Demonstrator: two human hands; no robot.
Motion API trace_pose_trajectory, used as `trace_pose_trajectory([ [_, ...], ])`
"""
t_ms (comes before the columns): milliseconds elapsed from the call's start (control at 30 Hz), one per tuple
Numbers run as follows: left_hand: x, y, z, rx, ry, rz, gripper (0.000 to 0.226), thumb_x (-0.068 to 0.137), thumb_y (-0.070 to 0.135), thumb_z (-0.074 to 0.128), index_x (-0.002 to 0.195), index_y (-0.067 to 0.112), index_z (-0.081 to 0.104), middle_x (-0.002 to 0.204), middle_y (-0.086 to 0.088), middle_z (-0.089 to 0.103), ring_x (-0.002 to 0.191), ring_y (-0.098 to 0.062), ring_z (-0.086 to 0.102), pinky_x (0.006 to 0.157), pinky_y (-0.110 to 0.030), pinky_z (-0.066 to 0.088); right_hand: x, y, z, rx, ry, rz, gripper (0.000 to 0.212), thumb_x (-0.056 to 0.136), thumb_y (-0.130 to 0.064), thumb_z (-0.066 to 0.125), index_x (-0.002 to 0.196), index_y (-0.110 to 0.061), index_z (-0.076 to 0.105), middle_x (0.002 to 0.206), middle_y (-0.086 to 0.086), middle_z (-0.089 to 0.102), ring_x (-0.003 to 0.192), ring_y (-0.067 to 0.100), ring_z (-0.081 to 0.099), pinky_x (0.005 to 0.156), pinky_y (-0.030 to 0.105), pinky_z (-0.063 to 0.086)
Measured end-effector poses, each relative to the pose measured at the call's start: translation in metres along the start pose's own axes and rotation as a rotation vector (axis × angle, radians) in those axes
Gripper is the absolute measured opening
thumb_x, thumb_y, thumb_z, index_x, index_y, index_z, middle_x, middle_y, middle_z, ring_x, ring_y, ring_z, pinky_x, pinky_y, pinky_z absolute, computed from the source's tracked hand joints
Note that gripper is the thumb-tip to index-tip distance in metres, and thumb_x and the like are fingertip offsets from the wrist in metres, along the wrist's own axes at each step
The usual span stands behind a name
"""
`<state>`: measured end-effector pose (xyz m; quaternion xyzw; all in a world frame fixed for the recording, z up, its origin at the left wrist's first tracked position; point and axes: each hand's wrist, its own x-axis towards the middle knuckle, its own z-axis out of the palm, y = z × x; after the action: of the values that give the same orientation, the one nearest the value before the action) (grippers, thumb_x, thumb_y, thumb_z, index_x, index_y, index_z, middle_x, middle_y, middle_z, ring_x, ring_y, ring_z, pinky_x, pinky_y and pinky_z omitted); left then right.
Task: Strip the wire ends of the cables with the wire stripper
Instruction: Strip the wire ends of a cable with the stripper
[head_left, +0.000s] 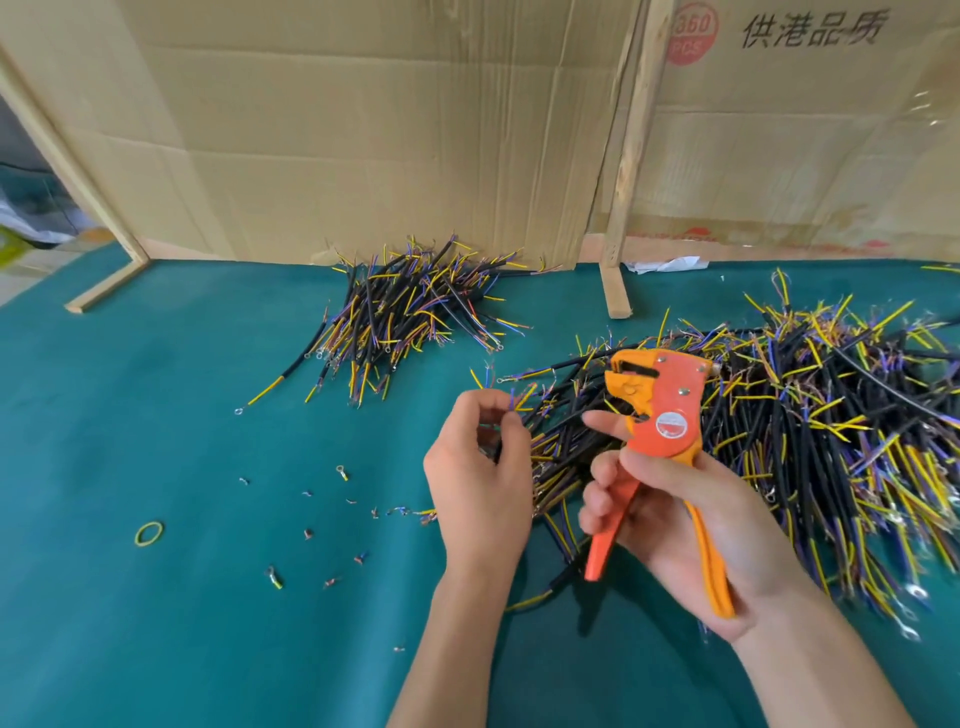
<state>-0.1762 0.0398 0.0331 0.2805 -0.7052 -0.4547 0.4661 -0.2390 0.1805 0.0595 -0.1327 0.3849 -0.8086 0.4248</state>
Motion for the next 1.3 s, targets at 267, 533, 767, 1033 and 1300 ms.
trace_pose_trajectory([
  [267, 0.005, 0.003, -0.004, -0.21, -0.068, -0.122, 0.02, 0.091, 0.01, 0.055, 0.084, 0.023, 0.069, 0.068, 0.008, 0.065, 0.056, -0.013, 0.052, 0.054, -0.026, 0.041, 0.002, 0.003, -0.006, -0.083, -0.035, 0.143, 0.051, 0.074, -0.011, 0.079, 0.122, 0.001, 0.069, 0.086, 0.024, 0.062, 0.07, 0.035, 0.062, 0.064, 0.047, 0.055],
  [533, 0.006, 0.002, -0.007, -0.258, -0.114, -0.151, 0.018, 0.085, 0.019, 0.054, 0.084, 0.026, 0.071, 0.068, 0.009, 0.066, 0.055, -0.009, 0.051, 0.054, -0.022, 0.041, -0.003, 0.004, -0.001, -0.147, -0.143, 0.183, 0.058, 0.07, -0.008, 0.084, 0.125, 0.001, 0.066, 0.088, 0.024, 0.063, 0.072, 0.036, 0.062, 0.066, 0.048, 0.055],
  [767, 0.003, 0.001, -0.003, -0.188, -0.156, -0.101, 0.019, 0.087, 0.02, 0.055, 0.085, 0.032, 0.07, 0.072, 0.006, 0.07, 0.063, -0.016, 0.057, 0.064, -0.041, 0.052, -0.001, 0.01, 0.004, -0.124, -0.058, 0.154, 0.045, 0.08, -0.007, 0.079, 0.118, 0.009, 0.062, 0.061, 0.007, 0.039, 0.042, 0.017, 0.039, 0.04, 0.027, 0.037],
  [1033, 0.016, 0.017, 0.012, -0.173, -0.272, -0.099, 0.02, 0.093, 0.004, 0.061, 0.09, 0.022, 0.069, 0.078, 0.002, 0.074, 0.071, -0.017, 0.071, 0.068, -0.033, 0.058, 0.006, 0.014, 0.005, 0.072, -0.014, -0.05, 0.072, 0.063, -0.023, 0.095, 0.125, 0.0, 0.066, 0.073, 0.011, 0.055, 0.059, 0.023, 0.055, 0.057, 0.034, 0.053],
  [1300, 0.135, 0.007, -0.027, 0.53, -0.072, 0.015, 0.026, 0.084, 0.012, 0.056, 0.101, 0.019, 0.075, 0.098, -0.006, 0.076, 0.096, -0.03, 0.067, 0.083, -0.032, 0.052, 0.008, 0.011, -0.009, 0.087, 0.021, -0.083, 0.056, 0.072, -0.005, 0.074, 0.127, -0.001, 0.066, 0.084, 0.016, 0.061, 0.072, 0.029, 0.062, 0.069, 0.041, 0.058],
])
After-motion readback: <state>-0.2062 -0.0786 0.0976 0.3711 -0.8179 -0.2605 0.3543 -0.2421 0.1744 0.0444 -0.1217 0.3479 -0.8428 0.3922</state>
